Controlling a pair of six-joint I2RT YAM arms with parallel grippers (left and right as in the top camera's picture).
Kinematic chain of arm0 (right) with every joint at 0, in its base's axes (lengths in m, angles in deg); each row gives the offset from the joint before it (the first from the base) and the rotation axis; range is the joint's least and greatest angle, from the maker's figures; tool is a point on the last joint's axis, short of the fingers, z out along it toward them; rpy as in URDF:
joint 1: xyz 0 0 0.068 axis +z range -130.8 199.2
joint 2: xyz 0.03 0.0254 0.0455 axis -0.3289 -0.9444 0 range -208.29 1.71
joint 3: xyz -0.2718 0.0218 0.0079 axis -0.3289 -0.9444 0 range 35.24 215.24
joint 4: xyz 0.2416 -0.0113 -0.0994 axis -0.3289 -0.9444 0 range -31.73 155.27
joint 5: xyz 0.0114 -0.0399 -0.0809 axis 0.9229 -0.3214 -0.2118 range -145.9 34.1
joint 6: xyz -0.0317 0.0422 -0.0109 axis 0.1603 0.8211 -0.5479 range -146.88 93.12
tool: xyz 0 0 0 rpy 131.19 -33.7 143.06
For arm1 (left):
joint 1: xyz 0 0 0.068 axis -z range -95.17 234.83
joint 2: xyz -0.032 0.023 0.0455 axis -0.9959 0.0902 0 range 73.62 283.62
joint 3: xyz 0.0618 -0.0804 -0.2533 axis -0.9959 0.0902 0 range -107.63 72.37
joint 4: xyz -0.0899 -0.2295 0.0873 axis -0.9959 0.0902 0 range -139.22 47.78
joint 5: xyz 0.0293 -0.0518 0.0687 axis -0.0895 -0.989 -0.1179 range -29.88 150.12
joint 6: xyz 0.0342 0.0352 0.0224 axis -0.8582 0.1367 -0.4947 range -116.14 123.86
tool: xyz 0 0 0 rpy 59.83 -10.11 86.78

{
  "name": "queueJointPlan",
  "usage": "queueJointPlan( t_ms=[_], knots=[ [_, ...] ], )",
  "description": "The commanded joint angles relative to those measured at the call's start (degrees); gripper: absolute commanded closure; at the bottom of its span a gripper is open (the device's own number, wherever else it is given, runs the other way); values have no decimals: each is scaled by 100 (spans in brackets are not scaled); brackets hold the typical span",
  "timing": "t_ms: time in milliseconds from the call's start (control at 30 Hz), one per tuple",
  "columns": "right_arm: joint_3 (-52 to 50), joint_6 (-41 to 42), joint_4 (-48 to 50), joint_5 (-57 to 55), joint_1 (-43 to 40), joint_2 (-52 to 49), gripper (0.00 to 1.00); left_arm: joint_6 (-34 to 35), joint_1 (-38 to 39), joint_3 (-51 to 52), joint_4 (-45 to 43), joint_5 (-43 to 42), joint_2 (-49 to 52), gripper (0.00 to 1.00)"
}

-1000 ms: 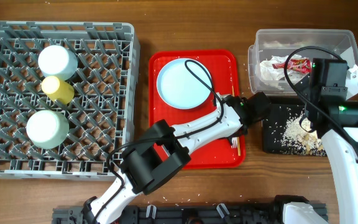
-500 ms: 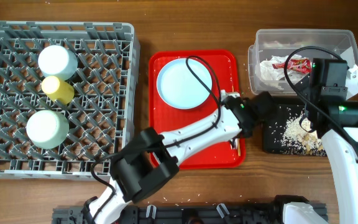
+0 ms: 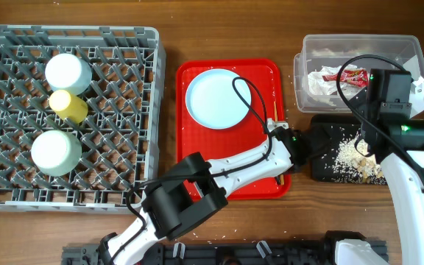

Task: Sort waste into correct bins and load items into the dishwasher rack
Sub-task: 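Grasp the white fork with the left gripper and lift it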

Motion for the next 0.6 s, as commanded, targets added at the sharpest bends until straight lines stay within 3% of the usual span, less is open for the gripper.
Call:
queueJointPlan(
  t_ms=[0, 167, 267, 567],
  knots=[
    [13, -37, 2, -98, -9, -37, 0, 17, -15, 140, -61, 138, 66, 57],
    [13, -37, 2, -98, -9, -37, 0, 22, -22, 286, -111, 140, 68, 59],
    [13, -39, 2, -98, -9, -37, 0, 20, -63, 286, -83, 138, 70, 67],
    [13, -37, 2, -98, -9, -37, 0, -9, -81, 284, -85, 140, -151, 69]
  ],
)
